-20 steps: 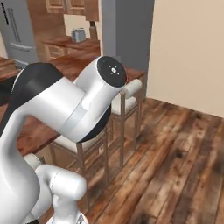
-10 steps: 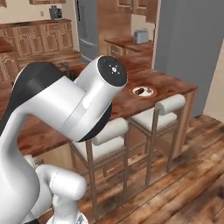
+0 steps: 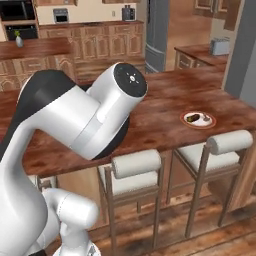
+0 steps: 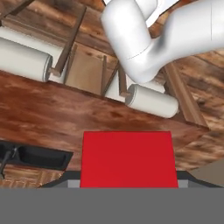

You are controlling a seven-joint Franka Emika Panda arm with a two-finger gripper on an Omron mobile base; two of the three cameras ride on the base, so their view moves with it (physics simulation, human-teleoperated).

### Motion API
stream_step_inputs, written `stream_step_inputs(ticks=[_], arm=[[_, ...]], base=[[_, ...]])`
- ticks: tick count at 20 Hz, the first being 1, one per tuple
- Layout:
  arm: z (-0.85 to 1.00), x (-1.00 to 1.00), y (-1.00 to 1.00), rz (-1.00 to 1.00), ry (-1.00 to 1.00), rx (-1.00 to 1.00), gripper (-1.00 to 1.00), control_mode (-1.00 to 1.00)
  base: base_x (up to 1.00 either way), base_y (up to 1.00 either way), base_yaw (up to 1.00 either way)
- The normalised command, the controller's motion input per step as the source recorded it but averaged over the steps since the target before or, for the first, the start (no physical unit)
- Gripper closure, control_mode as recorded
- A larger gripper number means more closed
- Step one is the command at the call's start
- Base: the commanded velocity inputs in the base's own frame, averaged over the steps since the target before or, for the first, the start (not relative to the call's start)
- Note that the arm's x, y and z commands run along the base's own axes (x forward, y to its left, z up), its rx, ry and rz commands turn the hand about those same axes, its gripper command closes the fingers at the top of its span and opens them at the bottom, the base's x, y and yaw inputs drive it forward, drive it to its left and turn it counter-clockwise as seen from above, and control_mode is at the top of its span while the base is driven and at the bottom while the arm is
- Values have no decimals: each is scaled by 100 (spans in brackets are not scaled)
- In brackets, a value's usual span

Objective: Retrieve the tupperware and aluminum foil from the cabinet and place them on the dining counter near the plate with mushroom and sweet potato to prepare for storing leftovers.

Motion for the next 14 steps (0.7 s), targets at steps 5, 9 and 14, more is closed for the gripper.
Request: stream_step_inputs(ticks=[5,9,14], arm=[[0,0,0,0,0,0,100,100],[0,0,0,0,0,0,100,100],[0,0,0,0,0,0,100,100]], base=[[16,-100,23],[3,-100,17],[17,-100,35]])
